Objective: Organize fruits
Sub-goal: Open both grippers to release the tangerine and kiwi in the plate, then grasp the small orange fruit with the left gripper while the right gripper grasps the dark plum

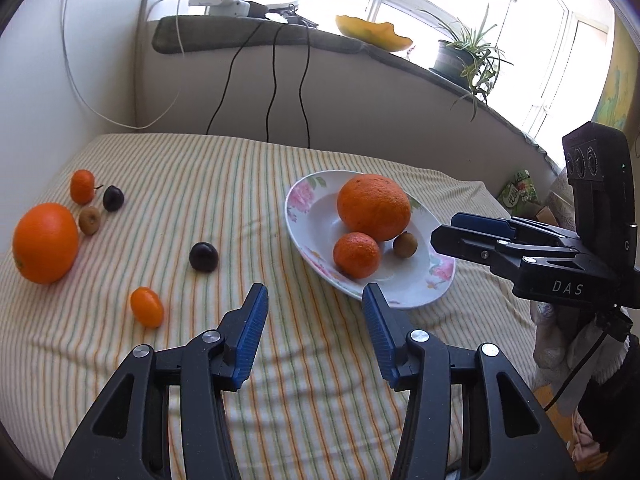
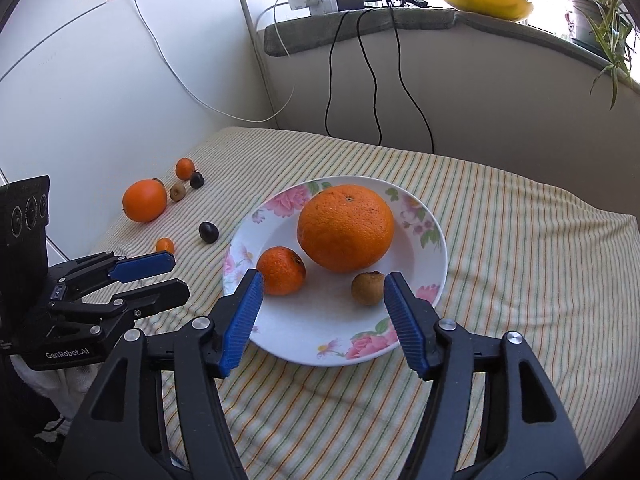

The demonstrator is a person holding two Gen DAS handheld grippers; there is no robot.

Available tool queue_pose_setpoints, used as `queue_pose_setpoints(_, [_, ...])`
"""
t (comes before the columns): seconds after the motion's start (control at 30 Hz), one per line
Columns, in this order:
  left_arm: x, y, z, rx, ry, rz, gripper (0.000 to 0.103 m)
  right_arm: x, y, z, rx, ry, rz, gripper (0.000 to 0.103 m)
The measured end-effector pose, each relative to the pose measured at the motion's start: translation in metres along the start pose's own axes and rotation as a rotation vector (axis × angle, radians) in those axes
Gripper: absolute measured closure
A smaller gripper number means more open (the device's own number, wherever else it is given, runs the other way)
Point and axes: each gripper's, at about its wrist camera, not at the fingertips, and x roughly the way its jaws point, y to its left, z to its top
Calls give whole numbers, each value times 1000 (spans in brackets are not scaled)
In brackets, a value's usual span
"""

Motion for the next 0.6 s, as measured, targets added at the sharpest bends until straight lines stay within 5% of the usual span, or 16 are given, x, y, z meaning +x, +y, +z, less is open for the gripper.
queue_pose_setpoints(0.6, [-20, 68, -16, -110, -21, 116, 55, 47, 73, 29, -143, 52, 99, 38])
